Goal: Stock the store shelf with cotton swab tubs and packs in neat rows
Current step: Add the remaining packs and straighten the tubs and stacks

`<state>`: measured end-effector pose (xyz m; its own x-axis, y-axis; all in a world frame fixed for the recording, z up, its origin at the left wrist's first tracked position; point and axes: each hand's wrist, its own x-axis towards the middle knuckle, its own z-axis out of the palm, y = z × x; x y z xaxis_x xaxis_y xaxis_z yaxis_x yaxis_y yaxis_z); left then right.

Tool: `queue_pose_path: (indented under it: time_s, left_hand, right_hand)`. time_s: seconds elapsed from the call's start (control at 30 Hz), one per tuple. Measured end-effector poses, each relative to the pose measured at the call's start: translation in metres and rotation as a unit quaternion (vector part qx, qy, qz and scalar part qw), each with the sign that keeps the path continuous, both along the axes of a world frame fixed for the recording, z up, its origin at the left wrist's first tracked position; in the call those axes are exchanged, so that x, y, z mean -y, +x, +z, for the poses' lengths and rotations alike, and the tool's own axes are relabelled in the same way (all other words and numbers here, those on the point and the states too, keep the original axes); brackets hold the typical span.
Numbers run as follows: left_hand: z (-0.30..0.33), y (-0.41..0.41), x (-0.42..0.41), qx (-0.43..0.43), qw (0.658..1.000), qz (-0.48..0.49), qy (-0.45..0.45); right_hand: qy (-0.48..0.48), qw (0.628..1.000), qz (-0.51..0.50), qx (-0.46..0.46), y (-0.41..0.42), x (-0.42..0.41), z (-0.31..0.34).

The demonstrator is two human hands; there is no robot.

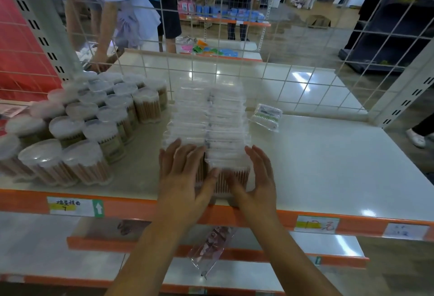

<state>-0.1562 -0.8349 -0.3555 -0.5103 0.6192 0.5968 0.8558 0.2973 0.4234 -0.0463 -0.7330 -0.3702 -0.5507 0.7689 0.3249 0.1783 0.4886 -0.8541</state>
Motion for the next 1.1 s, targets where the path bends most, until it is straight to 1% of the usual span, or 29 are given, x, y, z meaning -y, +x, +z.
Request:
queue_pose_path:
  time_s: [0.07,0.2,0.3,0.4,0.53,0.6,0.7,0.8,0.87,0.97,1.03,1.1]
  left_hand:
    - [0.008,0.001,-0.008,-0.031,0.999,-0.012,0.010]
    - [0.022,0.002,-0.028,-0.048,0.997,-0.060,0.016]
    - [0.026,0.002,-0.046,-0.084,0.991,-0.107,0.011]
    - [0.032,0.003,-0.059,-0.097,0.987,-0.123,-0.040]
    - [0.035,0.006,-0.065,-0.100,0.982,-0.120,-0.103]
    - [0.034,0.007,-0.065,-0.094,0.983,-0.112,-0.115]
    - [0.035,0.008,-0.065,-0.079,0.984,-0.106,-0.118]
    - [0.038,0.010,-0.065,-0.064,0.985,-0.105,-0.123]
    - [0.040,0.010,-0.066,-0.058,0.985,-0.103,-0.123]
    - [0.040,0.009,-0.068,-0.054,0.985,-0.099,-0.127]
    - [0.039,0.009,-0.070,-0.056,0.985,-0.095,-0.131]
    - [0.039,0.010,-0.071,-0.055,0.985,-0.092,-0.133]
  right_hand:
    - [0.002,0.999,-0.013,-0.048,-0.002,-0.009,0.009]
    - [0.083,0.989,-0.062,-0.102,-0.014,-0.046,0.024]
    - [0.061,0.988,-0.100,-0.101,-0.029,-0.084,0.028]
    - [0.035,0.987,-0.149,-0.053,-0.044,-0.121,0.025]
    - [0.050,0.986,-0.154,0.034,-0.056,-0.167,0.009]
    - [0.071,0.984,-0.145,0.078,-0.059,-0.182,0.003]
    - [0.145,0.974,-0.114,0.134,-0.062,-0.194,0.000]
    - [0.195,0.964,-0.075,0.167,-0.063,-0.201,0.003]
    - [0.208,0.958,-0.047,0.194,-0.064,-0.206,0.005]
    - [0.226,0.937,-0.012,0.266,-0.069,-0.212,0.002]
    - [0.217,0.927,-0.005,0.305,-0.071,-0.214,0.001]
    - [0.202,0.925,0.001,0.323,-0.072,-0.214,0.001]
